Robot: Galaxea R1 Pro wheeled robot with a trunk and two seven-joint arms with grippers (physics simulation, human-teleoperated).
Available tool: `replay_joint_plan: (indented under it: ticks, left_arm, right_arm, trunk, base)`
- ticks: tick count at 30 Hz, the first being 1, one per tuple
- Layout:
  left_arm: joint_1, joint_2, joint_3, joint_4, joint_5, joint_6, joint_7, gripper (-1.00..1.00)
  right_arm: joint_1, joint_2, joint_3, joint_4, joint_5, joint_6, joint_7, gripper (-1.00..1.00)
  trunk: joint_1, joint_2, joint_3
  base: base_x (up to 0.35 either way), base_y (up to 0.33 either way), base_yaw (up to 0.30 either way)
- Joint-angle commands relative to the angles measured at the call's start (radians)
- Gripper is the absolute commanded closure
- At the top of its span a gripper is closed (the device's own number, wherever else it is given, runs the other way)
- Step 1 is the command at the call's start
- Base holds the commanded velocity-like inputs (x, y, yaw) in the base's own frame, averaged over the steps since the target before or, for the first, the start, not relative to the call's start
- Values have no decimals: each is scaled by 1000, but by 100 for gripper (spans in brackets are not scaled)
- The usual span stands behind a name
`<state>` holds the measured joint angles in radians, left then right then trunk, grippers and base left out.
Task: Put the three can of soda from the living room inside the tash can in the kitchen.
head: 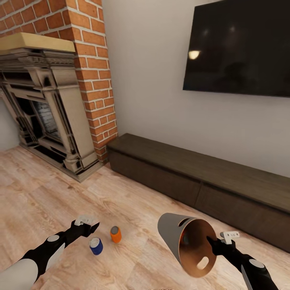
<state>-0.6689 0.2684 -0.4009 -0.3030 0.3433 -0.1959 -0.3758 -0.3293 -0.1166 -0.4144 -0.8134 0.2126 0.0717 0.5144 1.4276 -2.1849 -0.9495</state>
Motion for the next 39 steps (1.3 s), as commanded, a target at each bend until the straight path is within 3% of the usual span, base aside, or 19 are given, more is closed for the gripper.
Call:
replay_joint_plan:
  ticks: [1, 33, 35, 37, 39]
  left_arm:
    - [0, 0, 0, 0, 0, 0, 0, -100]
    - [0, -1, 0, 1, 0, 1, 1, -100]
    - [-1, -1, 2, 1, 0, 27, 6, -100]
    - [-1, -2, 4, 0, 0, 108, 22, -100]
    - [-11, -3, 5, -7, 3, 265, 54, -100]
  right_arm:
    - [0, 0, -1, -1, -9, 1, 6, 100]
    - [0, 0, -2, 2, -9, 2, 6, 100]
    - [0, -1, -2, 2, -9, 2, 6, 100]
    - [0, -1, -2, 2, -9, 2, 6, 100]
    - [0, 0, -1, 1, -9, 2, 6, 100]
  trunk:
    - [0, 0, 0]
    - [0, 0, 0]
    - [8, -14, -6]
    - [15, -28, -12]
    - [23, -42, -19]
  base:
    - [-28, 150, 0]
    - [52, 34, 0]
    - [0, 0, 0]
    - [0, 0, 0]
    - [0, 0, 0]
